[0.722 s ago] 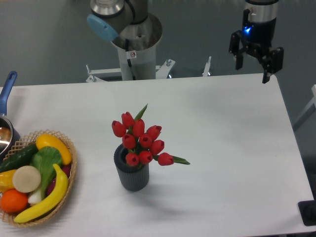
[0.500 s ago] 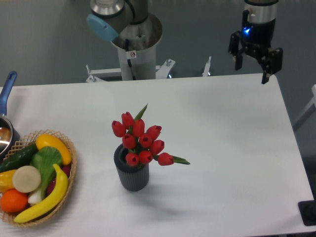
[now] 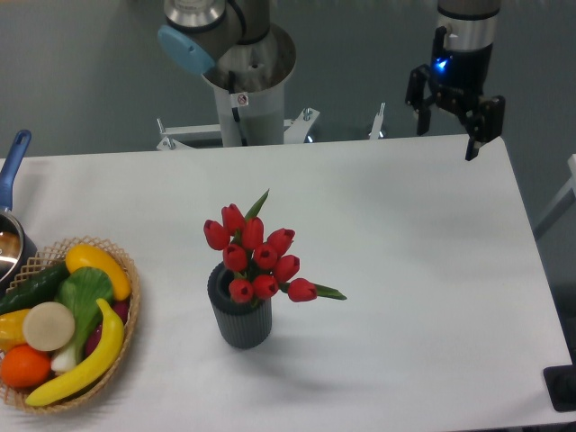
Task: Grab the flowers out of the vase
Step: 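Move the open gripper down toward the red tulip stems above the vase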
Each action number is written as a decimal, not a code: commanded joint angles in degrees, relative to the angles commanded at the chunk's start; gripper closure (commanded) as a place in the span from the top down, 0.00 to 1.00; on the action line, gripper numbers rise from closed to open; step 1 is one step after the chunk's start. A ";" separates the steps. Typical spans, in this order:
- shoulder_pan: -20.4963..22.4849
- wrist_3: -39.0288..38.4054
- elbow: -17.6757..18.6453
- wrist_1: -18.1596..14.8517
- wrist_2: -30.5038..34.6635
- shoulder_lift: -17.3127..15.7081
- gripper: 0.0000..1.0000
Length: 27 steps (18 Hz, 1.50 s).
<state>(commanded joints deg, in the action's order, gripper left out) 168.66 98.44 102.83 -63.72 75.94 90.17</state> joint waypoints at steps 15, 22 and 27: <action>-3.34 -8.62 10.02 11.16 -22.29 4.65 1.00; -6.33 -9.06 9.67 11.16 -35.05 10.19 1.00; -8.35 -12.30 10.72 11.16 -45.34 10.64 1.00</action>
<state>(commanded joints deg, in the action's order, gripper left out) 160.32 86.14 113.55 -52.56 30.59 100.81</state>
